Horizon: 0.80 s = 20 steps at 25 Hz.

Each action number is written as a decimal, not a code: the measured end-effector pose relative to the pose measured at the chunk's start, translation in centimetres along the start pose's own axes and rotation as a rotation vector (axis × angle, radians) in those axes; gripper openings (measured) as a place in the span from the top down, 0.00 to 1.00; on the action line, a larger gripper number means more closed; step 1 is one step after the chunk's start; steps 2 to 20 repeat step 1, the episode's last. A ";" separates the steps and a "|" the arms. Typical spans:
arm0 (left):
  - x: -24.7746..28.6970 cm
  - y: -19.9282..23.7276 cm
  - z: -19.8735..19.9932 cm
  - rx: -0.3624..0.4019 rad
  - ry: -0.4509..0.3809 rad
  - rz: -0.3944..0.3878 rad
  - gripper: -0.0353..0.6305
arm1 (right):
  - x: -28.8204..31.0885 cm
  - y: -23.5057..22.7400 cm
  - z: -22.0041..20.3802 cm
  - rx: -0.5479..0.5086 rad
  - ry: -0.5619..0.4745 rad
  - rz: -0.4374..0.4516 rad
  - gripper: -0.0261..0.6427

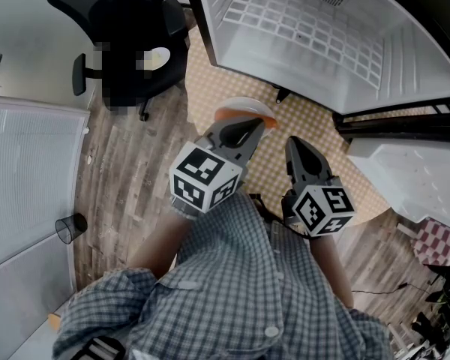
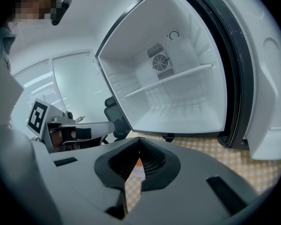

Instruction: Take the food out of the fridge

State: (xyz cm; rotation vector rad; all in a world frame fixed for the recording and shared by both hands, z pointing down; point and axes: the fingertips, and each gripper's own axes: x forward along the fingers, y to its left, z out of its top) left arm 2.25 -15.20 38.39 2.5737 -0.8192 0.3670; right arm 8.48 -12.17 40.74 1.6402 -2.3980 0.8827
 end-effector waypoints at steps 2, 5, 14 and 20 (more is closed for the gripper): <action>0.0 0.0 0.0 0.000 0.000 0.000 0.94 | 0.0 0.0 0.0 0.000 0.001 -0.001 0.95; 0.0 0.0 0.0 0.000 0.000 0.000 0.94 | 0.0 0.0 0.0 0.000 0.001 -0.001 0.95; 0.0 0.0 0.0 0.000 0.000 0.000 0.94 | 0.0 0.0 0.0 0.000 0.001 -0.001 0.95; 0.0 0.0 0.0 0.000 0.000 0.000 0.94 | 0.0 0.0 0.0 0.000 0.001 -0.001 0.95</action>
